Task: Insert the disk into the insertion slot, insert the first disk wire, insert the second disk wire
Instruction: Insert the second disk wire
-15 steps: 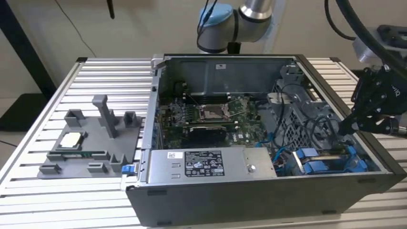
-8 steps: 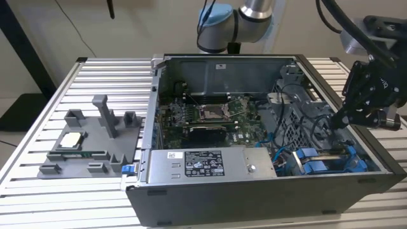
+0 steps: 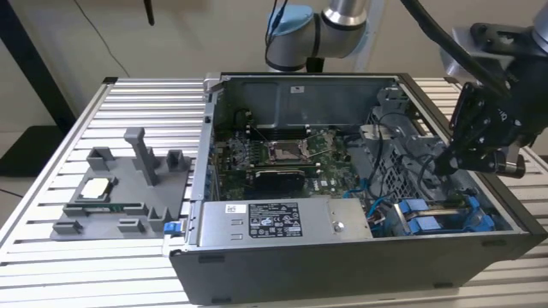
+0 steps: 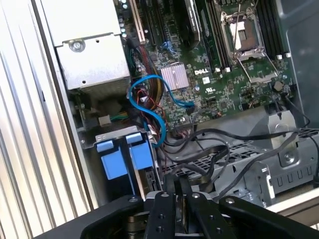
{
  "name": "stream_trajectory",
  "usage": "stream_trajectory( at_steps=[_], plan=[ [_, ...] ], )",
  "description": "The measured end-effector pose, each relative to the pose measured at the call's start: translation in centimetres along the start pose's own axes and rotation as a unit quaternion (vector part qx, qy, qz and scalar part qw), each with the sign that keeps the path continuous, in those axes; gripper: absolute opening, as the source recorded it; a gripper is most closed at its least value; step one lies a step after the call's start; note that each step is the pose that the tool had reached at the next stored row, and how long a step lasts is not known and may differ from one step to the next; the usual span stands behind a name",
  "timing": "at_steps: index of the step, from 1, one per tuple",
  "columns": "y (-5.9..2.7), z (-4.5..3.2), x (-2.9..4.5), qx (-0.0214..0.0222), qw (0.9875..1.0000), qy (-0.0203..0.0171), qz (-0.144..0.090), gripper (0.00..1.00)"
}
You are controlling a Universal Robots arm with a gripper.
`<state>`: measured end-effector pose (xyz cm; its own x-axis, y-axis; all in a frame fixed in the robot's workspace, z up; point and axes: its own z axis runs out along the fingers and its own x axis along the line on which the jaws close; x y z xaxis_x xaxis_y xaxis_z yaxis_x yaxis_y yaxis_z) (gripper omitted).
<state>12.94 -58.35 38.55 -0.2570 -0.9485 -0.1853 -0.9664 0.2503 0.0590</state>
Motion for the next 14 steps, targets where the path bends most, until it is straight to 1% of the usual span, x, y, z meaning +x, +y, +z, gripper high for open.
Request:
stream_trajectory(
  at_steps=[3,5,6,7,10,11,14],
  plan=[
    [-0.02,0.05,0.14,-0.0028,0.9999,0.0008,-0.015,0.15],
    [-0.03,0.13,0.17,-0.0047,0.9996,0.0015,-0.029,0.15],
    [-0.03,0.2,0.18,-0.0048,0.9992,0.0018,-0.039,0.15],
    [-0.05,0.27,0.21,-0.0047,0.9985,0.0019,-0.055,0.15],
    [-0.05,0.27,0.21,-0.0048,0.9984,0.0019,-0.056,0.15],
    [-0.05,0.3,0.22,-0.004,0.9983,0.0017,-0.058,0.15],
    [-0.04,0.39,0.26,0.0057,0.9974,-0.0001,-0.071,0.15]
  ],
)
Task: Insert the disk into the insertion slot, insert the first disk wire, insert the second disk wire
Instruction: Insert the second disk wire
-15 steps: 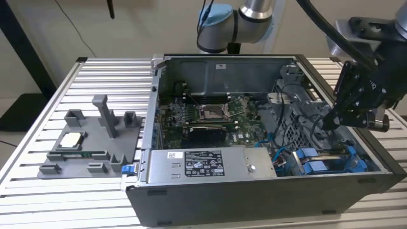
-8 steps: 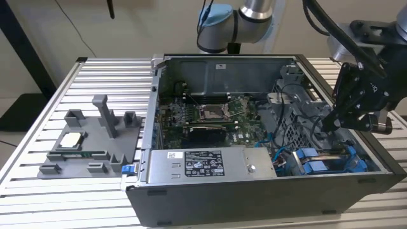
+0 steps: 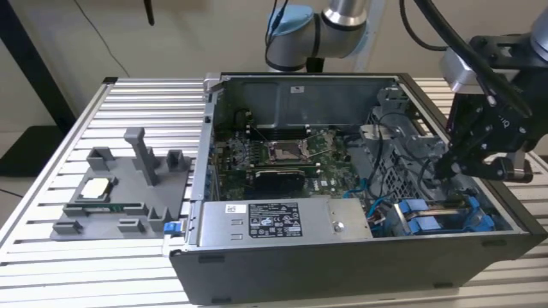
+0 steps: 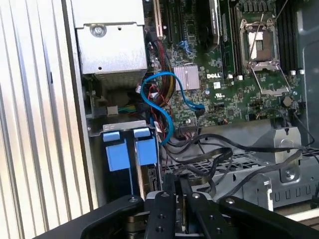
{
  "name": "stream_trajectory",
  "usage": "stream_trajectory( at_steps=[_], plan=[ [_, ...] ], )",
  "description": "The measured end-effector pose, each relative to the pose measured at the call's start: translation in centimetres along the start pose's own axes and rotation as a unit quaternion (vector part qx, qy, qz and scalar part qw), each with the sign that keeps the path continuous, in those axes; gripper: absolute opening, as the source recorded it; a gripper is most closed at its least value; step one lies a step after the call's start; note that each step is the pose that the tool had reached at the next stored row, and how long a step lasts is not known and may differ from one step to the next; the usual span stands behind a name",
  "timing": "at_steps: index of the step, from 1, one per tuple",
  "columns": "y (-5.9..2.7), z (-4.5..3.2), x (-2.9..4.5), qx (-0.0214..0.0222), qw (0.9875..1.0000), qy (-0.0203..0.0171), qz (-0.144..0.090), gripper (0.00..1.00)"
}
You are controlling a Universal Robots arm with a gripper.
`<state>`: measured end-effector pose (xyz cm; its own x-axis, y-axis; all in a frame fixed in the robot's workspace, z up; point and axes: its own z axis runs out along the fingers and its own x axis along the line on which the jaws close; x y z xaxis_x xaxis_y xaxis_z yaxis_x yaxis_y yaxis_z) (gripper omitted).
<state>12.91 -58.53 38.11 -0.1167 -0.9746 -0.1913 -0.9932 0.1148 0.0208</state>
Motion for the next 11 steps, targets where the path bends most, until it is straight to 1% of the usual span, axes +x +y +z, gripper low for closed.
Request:
stream_trajectory(
  at_steps=[1,2,6,9,11],
  plan=[
    [0.0,0.03,0.02,0.002,1.0,-0.0001,-0.004,0.15],
    [-0.01,0.09,0.07,0.0028,1.0,-0.0002,-0.007,0.15],
    [-0.03,0.66,0.46,0.0014,0.9999,-0.0001,-0.016,0.15],
    [-0.05,1.11,0.59,0.0001,0.9997,0.0,-0.025,0.15],
    [-0.07,1.31,0.7,0.0,0.9996,-0.0001,-0.03,0.15]
  ],
)
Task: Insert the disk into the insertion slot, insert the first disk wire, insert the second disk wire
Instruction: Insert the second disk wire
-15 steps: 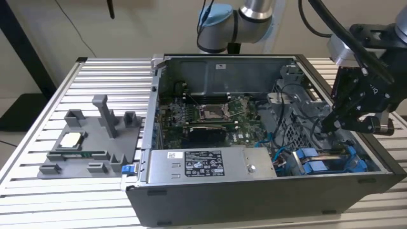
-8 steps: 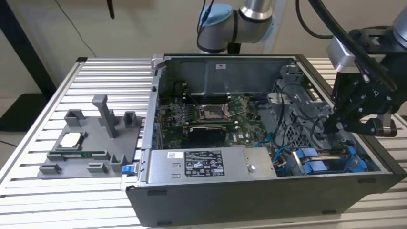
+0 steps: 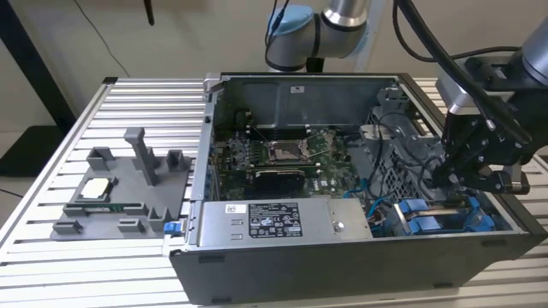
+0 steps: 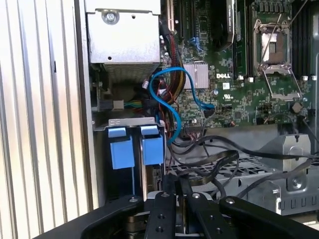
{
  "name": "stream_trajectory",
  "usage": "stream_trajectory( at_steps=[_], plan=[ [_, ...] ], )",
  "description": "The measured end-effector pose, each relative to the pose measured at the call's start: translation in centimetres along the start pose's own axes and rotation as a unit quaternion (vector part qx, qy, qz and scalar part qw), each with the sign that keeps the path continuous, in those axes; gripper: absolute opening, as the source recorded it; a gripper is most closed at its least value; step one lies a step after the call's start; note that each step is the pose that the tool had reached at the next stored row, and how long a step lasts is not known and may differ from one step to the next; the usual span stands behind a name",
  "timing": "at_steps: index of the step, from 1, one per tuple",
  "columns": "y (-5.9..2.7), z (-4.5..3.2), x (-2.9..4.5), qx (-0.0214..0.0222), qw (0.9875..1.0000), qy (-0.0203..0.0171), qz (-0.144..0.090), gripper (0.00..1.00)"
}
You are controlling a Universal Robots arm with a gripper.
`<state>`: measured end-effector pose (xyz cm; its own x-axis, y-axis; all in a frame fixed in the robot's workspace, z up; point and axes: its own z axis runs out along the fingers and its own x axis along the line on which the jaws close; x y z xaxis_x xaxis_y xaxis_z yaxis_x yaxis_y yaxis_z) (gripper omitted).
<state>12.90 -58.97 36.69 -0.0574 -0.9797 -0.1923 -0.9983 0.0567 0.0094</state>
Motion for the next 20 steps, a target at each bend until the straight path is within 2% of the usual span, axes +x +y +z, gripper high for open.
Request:
stream_trajectory(
  at_steps=[5,11,20],
  plan=[
    [-0.26,0.52,0.51,0.0,1.0,0.0,-0.006,0.15],
    [-0.4,0.64,0.55,-0.0002,1.0,0.0001,-0.008,0.15],
    [-1.5,1.53,0.67,-0.0004,1.0,-0.003,-0.007,0.15]
  ],
)
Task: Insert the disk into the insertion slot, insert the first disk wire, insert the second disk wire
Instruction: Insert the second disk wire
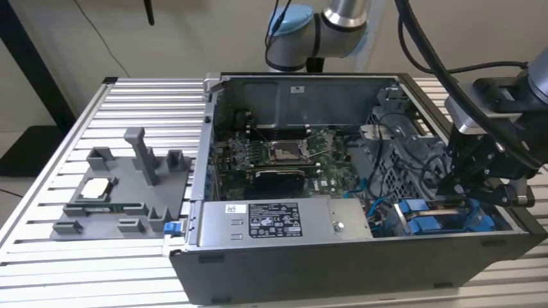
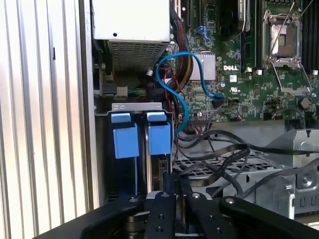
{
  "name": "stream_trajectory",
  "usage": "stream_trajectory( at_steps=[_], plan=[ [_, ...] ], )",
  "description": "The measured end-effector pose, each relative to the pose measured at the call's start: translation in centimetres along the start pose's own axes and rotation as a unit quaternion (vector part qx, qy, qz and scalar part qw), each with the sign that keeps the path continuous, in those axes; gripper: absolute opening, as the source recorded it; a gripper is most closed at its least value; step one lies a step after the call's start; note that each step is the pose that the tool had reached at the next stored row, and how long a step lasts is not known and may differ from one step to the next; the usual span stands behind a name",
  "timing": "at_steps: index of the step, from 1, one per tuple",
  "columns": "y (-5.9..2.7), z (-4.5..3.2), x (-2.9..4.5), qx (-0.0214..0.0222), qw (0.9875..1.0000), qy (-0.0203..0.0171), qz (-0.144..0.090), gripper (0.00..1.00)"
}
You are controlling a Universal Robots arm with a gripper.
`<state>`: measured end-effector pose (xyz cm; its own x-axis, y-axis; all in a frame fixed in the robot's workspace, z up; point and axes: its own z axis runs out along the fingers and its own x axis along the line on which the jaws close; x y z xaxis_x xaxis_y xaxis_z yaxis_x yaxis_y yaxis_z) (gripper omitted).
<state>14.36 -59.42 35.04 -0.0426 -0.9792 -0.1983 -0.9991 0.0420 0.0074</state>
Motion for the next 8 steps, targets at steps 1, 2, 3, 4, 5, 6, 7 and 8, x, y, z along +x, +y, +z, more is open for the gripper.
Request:
stream_trajectory(
  at_steps=[1,2,3,4,5,6,7,8],
  plan=[
    [-0.06,0.07,0.04,0.0,1.0,-0.0002,0.0,0.15],
    [-0.07,0.11,0.1,0.0,1.0,-0.0002,0.0,0.15],
    [-0.08,0.13,0.18,0.0,1.0,-0.0003,0.0,0.15],
    [-0.08,0.13,0.22,0.0,1.0,-0.0003,0.0,0.15],
    [-0.08,0.12,0.22,0.0,1.0,-0.0003,0.0,0.15],
    [-0.09,0.12,0.22,0.0,1.0,-0.0004,0.0,0.15],
    [-0.08,0.11,0.22,0.0,1.0,-0.0004,0.0,0.15],
    [-0.06,0.06,0.22,0.0,1.0,-0.0003,0.0,0.15]
  ],
)
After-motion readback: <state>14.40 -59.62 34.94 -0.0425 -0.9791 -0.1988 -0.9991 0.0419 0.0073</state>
